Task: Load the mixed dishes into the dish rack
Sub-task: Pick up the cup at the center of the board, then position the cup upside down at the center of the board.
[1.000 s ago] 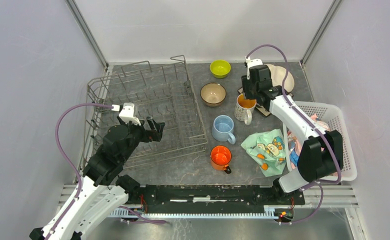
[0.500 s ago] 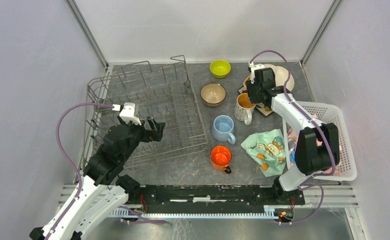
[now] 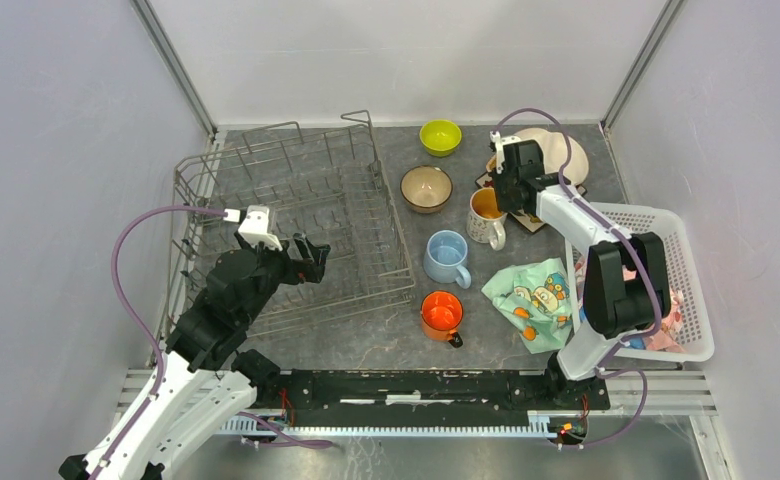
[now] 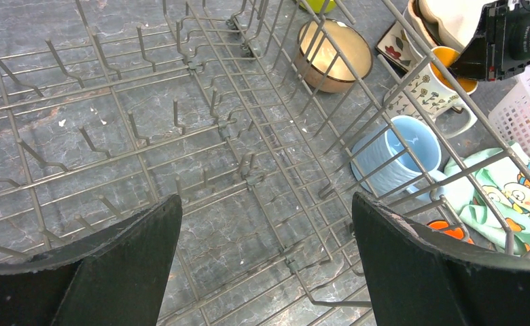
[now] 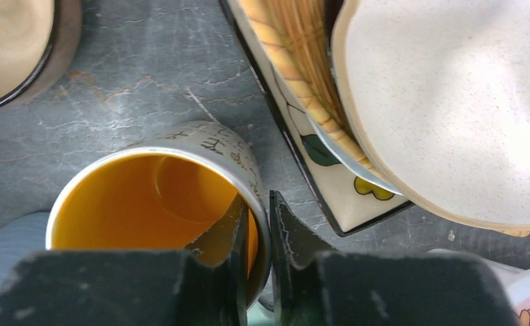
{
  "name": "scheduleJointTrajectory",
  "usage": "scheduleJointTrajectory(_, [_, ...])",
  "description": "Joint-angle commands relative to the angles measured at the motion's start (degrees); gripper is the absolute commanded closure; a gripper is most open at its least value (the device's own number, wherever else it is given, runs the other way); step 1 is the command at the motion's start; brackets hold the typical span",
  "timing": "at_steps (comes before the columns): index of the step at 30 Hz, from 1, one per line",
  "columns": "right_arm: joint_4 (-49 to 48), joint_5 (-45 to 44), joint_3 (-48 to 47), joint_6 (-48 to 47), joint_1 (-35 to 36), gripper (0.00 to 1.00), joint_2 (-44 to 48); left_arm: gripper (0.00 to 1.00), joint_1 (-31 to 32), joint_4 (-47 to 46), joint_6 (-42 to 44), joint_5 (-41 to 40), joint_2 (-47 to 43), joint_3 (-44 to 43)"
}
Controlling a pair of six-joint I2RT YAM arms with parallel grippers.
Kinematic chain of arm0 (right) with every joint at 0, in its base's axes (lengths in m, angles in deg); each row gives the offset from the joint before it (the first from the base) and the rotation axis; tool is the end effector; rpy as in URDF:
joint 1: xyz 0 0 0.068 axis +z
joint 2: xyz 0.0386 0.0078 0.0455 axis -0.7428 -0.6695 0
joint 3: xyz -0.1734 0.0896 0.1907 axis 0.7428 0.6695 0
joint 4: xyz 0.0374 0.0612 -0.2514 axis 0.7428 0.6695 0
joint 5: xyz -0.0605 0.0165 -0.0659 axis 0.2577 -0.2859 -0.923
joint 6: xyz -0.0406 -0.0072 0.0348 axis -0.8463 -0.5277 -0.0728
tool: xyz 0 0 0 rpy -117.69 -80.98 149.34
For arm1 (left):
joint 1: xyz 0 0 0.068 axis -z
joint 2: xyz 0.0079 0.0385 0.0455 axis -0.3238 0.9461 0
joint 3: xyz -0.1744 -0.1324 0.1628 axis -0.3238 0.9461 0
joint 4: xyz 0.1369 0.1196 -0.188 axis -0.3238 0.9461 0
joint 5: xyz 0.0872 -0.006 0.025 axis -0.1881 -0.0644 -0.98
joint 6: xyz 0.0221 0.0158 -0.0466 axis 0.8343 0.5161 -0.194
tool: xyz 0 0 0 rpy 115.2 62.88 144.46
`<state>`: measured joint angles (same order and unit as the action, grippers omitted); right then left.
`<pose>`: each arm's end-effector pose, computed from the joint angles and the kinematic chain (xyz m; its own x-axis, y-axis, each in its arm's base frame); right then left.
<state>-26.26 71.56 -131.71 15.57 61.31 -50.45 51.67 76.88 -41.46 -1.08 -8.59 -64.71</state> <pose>0.3579 0.0800 0.2338 -0.7468 -0.1539 -0.6470 -0.1295 0.9879 -0.0855 0.1083 -0.0597 0.3224 -0.3157 -0.1754 -0.9325 0.2442 0.9347 -0.2585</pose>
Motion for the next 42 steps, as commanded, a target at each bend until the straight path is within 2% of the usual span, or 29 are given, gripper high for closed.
scheduleJointTrajectory(1, [-1.1, 1.1, -0.6, -0.7, 0.0, 0.97, 3.2, 0.00, 0.2, -2.3, 4.0, -1.5, 0.4, 0.2])
scheduleJointTrajectory(2, [-1.2, 1.7, -0.8, -0.4, 0.1, 1.00, 3.9, 0.00, 0.2, -1.9, 3.9, -1.5, 0.5, 0.0])
scheduleJointTrajectory(8, [-0.9, 4.3, -2.6, 3.8, 0.0, 1.00, 10.0, 0.00, 0.2, 0.5, 1.3, -0.5, 1.4, -3.1])
scheduleJointTrajectory(15, [-7.6, 11.3, -1.4, 14.8, 0.0, 1.00, 20.8, 0.00, 0.2, 2.5, -2.4, 7.1, 3.4, -11.6])
scheduleJointTrajectory(20, [-21.7, 18.9, 5.1, 26.5, 0.1, 1.00, 29.8, 0.00, 0.2, 2.4, -5.2, 12.2, 4.7, -16.6])
scheduleJointTrajectory(24, [-39.0, 29.1, 11.7, 38.6, 0.2, 1.00, 34.1, 0.00, 0.2, 1.3, -7.8, 19.4, 6.3, -19.6])
scheduleJointTrajectory(27, [-53.2, 33.5, 16.4, 47.8, 1.7, 1.00, 36.0, 0.00, 0.2, -1.9, -10.9, 23.8, 6.8, -20.1])
scheduleJointTrajectory(30, [-62.0, 34.3, 17.3, 51.5, 5.0, 1.00, 36.2, 0.00, 0.2, -6.2, -13.9, 27.8, 7.2, -19.7])
scheduleJointTrajectory(34, [-69.0, 33.0, 16.3, 55.5, 11.2, 1.00, 34.5, 0.00, 0.2, -12.1, -17.4, 32.2, 8.5, -19.0])
scheduleJointTrajectory(38, [-78.0, 29.6, 16.5, 59.6, 18.7, 1.00, 31.9, 0.00, 0.2, -16.7, -20.1, 32.7, 9.5, -18.0])
scheduleJointTrajectory(42, [-85.0, 25.5, 16.4, 62.0, 23.2, 1.00, 29.4, 0.00, 0.2, -19.5, -22.4, 33.5, 10.0, -16.2])
